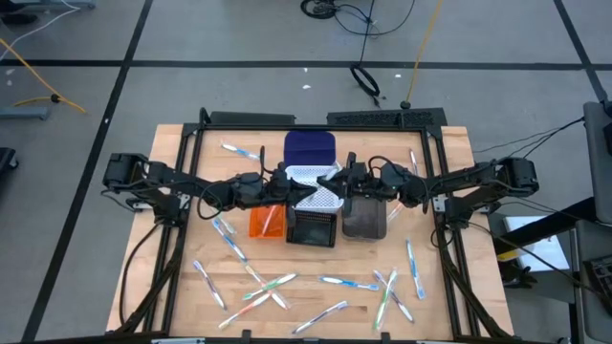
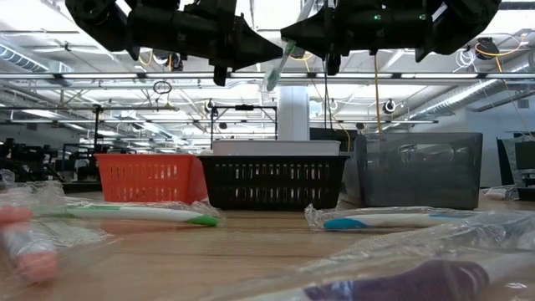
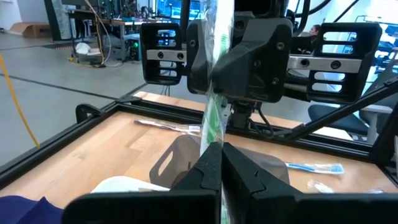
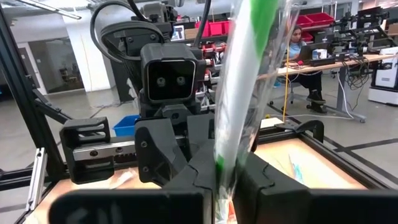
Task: Pick & Place Toothbrushes
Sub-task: Put the green toothbrush into the black bin
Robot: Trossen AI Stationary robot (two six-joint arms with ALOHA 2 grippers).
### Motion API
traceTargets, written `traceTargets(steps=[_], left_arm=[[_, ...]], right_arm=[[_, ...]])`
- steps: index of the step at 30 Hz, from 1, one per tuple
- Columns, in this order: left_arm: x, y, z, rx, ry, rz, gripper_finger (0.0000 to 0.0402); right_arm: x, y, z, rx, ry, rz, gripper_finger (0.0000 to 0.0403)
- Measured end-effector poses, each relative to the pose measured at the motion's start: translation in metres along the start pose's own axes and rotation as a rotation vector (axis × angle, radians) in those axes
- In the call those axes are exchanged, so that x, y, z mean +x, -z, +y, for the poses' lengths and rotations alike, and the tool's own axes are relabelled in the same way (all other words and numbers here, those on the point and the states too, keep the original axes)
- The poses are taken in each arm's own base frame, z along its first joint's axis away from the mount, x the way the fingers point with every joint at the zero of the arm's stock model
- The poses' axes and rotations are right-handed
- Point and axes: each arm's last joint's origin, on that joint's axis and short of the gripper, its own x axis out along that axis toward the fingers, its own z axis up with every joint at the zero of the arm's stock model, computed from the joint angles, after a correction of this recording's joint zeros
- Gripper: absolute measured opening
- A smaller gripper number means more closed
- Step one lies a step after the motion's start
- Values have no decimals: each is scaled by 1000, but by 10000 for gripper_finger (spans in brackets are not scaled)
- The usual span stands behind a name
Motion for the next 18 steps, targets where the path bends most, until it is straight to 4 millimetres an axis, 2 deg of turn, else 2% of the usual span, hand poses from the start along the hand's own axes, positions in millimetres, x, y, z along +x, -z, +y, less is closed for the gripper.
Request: traceTargets(steps=[9,14,18], left_arm=[[-3,-3,0,44,0,13,56],[-13,-11,1,57,-13,61,83],[-20,-15,2,63,-19,96,87]], right_arm=[[-4,-2,0,6,10,43,13],[-16,-13,1,5,18,93,13],[-27,-16,1,20,30,172,13]])
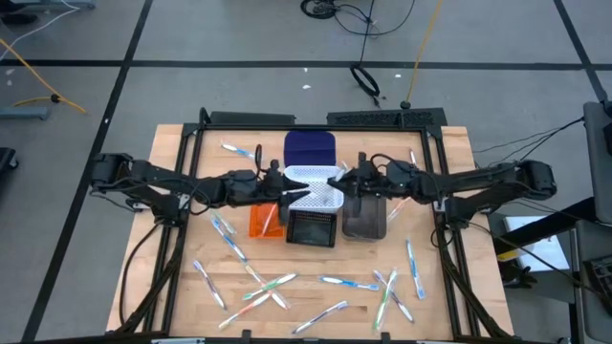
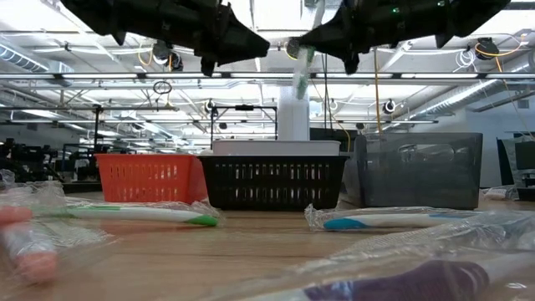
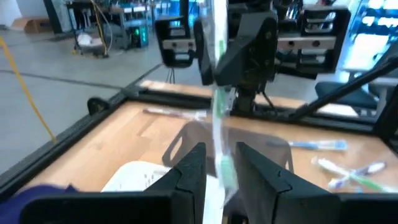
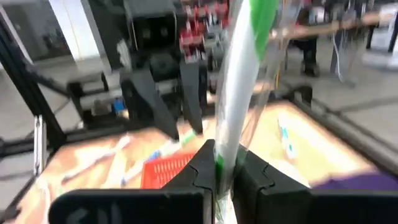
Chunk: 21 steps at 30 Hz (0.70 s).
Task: Pick & Place Toothbrushes
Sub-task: Put the green toothbrush into the black bin
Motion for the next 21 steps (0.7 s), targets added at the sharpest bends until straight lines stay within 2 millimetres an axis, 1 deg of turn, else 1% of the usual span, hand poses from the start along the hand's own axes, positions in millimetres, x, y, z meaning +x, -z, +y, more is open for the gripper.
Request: traceTargets(steps=[11,17,21], left_arm=[[-1,10,1,13,-9,110,88],[-1,11,1,14,-10,115,88],[-1,11,1,14,-10,115,88]], right_arm=[[-36,-2,-2,149,50,190,13],[-51,6,-4,255,101,326,13],[-58,15,-6,320,154,437,13]])
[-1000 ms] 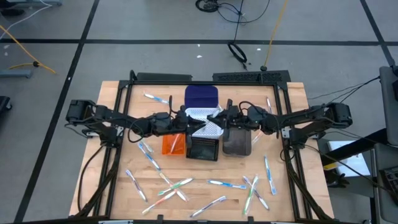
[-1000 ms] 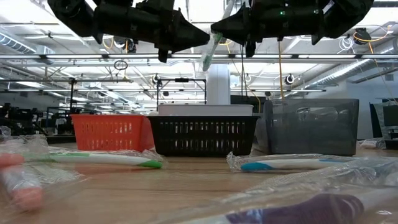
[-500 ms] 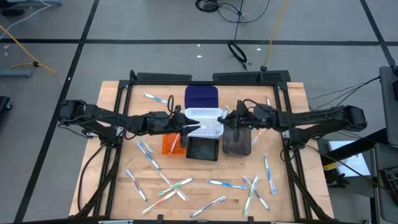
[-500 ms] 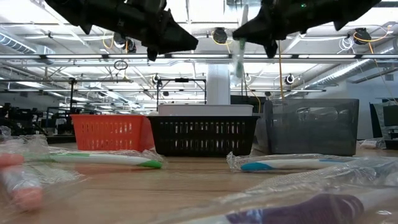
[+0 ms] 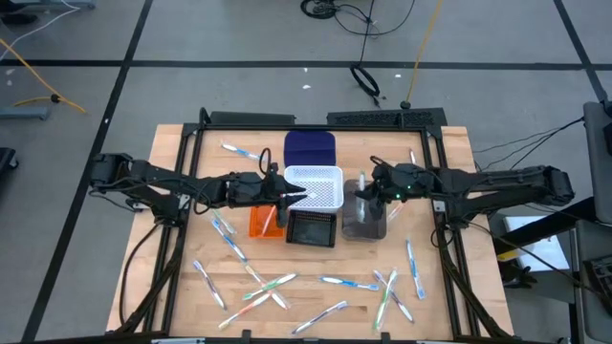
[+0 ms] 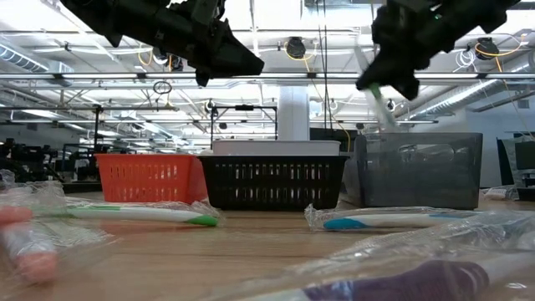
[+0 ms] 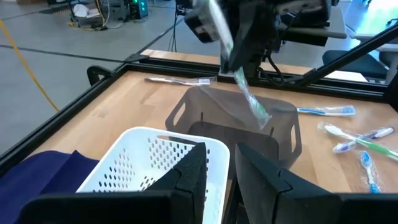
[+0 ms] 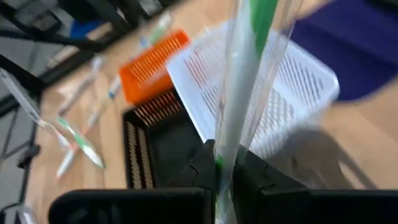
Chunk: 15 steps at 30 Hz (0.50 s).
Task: Pick & Place Toothbrushes
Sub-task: Put the green toothbrush into the black bin
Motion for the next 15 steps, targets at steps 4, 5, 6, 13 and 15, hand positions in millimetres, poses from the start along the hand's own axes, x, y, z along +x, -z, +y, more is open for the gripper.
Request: traceTargets(steps=[4,5,6,13,15], left_arm=[[0,0,0,0,0,0,88],[0,0,0,0,0,0,88],[0,0,0,0,0,0,88],[0,0,0,1,0,1,88],[0,0,0,1,-1,2,88]], right_arm=[[1,9,-5,59,55,91,13],[1,11,-6,74,67,109,13],[1,13,-7,86,80,129,13],[0,18,-10,151,115,178,13],[0,19,-10,168,115,199,13]])
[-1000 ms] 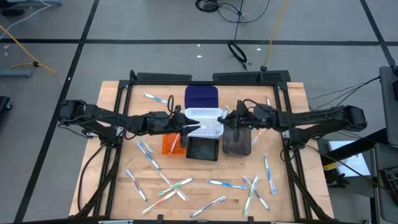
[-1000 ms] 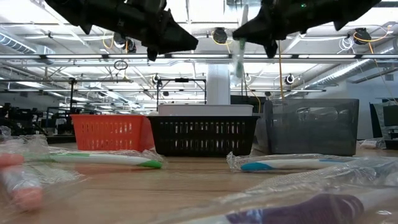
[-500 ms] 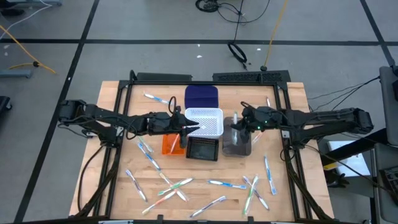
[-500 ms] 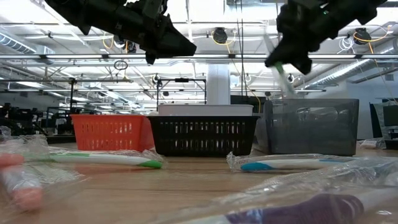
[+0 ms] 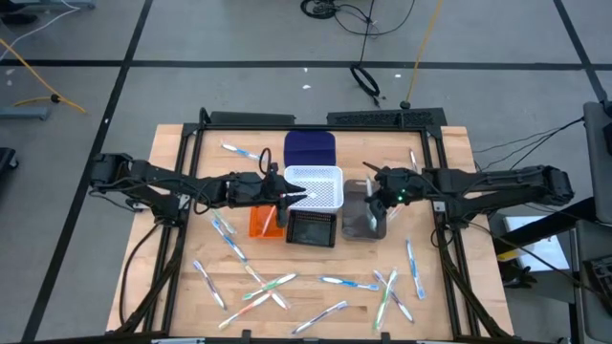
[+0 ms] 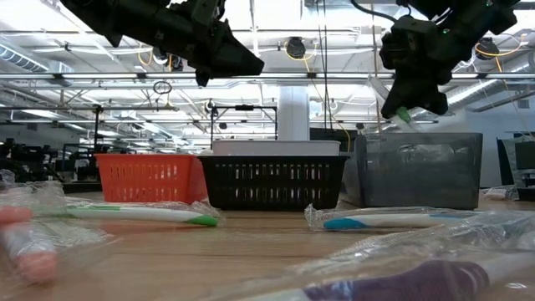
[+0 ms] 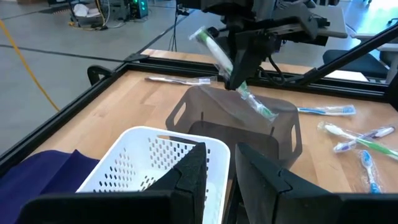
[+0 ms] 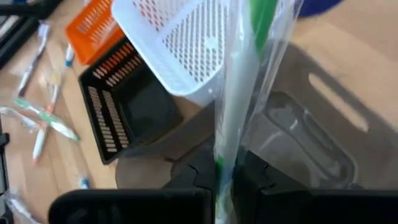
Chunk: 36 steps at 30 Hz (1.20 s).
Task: Pick & Place Toothbrushes
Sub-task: Put the green toothbrush into the black bin
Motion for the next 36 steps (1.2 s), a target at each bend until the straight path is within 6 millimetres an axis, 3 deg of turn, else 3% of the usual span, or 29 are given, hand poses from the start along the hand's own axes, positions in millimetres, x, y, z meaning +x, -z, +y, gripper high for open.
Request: traceTargets(steps=[24,36], left_arm=[[0,3,0,5,-3,28,88],[0,3,0,5,-2,28,88]], right_arm=[[19,16,10,-19,25,123,16],[20,17,9,-36,37,134,113]])
